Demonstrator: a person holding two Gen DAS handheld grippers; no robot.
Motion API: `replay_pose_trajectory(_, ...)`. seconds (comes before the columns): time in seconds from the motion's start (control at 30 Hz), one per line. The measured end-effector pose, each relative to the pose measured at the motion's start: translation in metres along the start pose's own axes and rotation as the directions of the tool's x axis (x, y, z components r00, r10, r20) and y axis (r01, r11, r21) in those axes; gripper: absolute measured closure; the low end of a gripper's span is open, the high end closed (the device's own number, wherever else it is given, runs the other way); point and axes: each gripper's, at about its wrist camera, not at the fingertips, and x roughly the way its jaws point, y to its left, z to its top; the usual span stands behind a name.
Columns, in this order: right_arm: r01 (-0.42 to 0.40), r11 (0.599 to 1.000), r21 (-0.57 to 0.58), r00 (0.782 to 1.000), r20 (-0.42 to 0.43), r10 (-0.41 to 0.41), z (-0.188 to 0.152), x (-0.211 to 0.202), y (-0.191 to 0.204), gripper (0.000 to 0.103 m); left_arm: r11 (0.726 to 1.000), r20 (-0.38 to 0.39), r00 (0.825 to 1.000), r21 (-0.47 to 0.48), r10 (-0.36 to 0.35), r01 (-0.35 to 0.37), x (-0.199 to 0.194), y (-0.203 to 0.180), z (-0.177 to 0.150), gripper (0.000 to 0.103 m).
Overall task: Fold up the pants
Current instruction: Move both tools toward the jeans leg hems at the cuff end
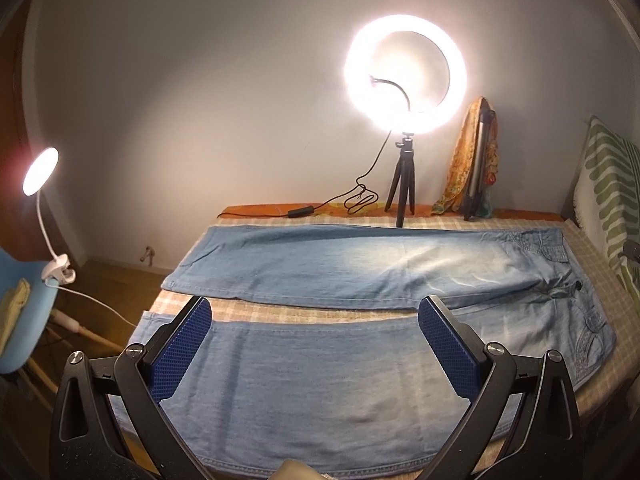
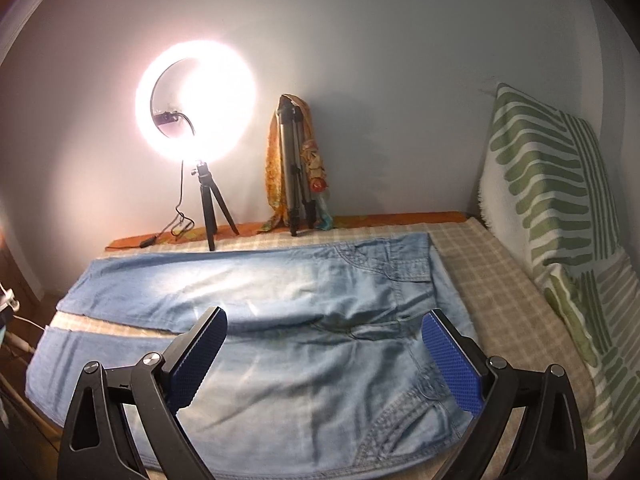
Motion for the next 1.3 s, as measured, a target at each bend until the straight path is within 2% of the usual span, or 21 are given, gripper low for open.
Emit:
replay_pose_trajectory(0.1, -0.01, 1.0, -0.011, 1.0, 0.009, 0.01, 0.009, 0.005, 0.006, 0.004, 1.0, -0.013, 1.0, -0.009, -0.003, 0.003, 0.01, 0.005, 0.004, 0.0)
replay_pose_trajectory(0.3, 0.004, 0.999, -0.052, 1.0, 0.012, -0.004, 0.035, 0.026, 0.022, 0.004, 0.999, -0.035, 0.999, -0.008, 0.037, -0.038, 0.032, 0.017, 0.014, 0.0)
replay_pose_trajectory(0.57, -0.095, 0.992, -0.084, 0.995, 0.006, 0.095, 0.063, 0.067, 0.034, 0.013, 0.999, -0.08, 0.996, 0.028, 0.024, -0.022, 0.064, 0.037, 0.02, 0.005)
replay_pose_trajectory(0.67, -0.12, 0.987, -0.11, 0.993, -0.012, 0.12, 0.069, 0.085, 0.036, 0.017, 1.0, -0.086, 0.996, 0.012, -0.017, 0.018, 0.077, 0.049, 0.021, 0.01)
replay_pose_trajectory(0.77, -0.112, 0.983, -0.147, 0.994, -0.036, 0.108, 0.073, 0.106, 0.039, 0.02, 0.995, -0.094, 0.992, -0.041, -0.09, 0.087, 0.092, 0.063, 0.026, 0.018)
replay_pose_trajectory(0.83, -0.099, 0.98, -0.173, 0.994, -0.055, 0.091, 0.077, 0.124, 0.04, 0.023, 0.992, -0.095, 0.99, -0.077, -0.108, 0.101, 0.103, 0.072, 0.03, 0.023)
replay_pose_trajectory(0.93, -0.117, 0.975, -0.191, 0.992, -0.075, 0.104, 0.082, 0.146, 0.039, 0.025, 0.992, -0.118, 0.99, -0.102, -0.08, 0.068, 0.124, 0.083, 0.037, 0.029)
replay_pose_trajectory(1.1, -0.177, 0.962, -0.209, 0.981, -0.122, 0.154, 0.087, 0.186, 0.041, 0.029, 0.997, -0.147, 0.989, -0.077, -0.009, -0.002, 0.156, 0.09, 0.047, 0.029)
replay_pose_trajectory(1.2, -0.205, 0.95, -0.235, 0.972, -0.161, 0.17, 0.087, 0.214, 0.05, 0.029, 0.996, -0.19, 0.982, -0.078, 0.019, -0.034, 0.178, 0.097, 0.05, 0.029)
replay_pose_trajectory(1.3, -0.227, 0.939, -0.258, 0.965, -0.188, 0.182, 0.088, 0.243, 0.062, 0.03, 0.993, -0.224, 0.975, -0.114, 0.016, -0.043, 0.2, 0.107, 0.051, 0.029)
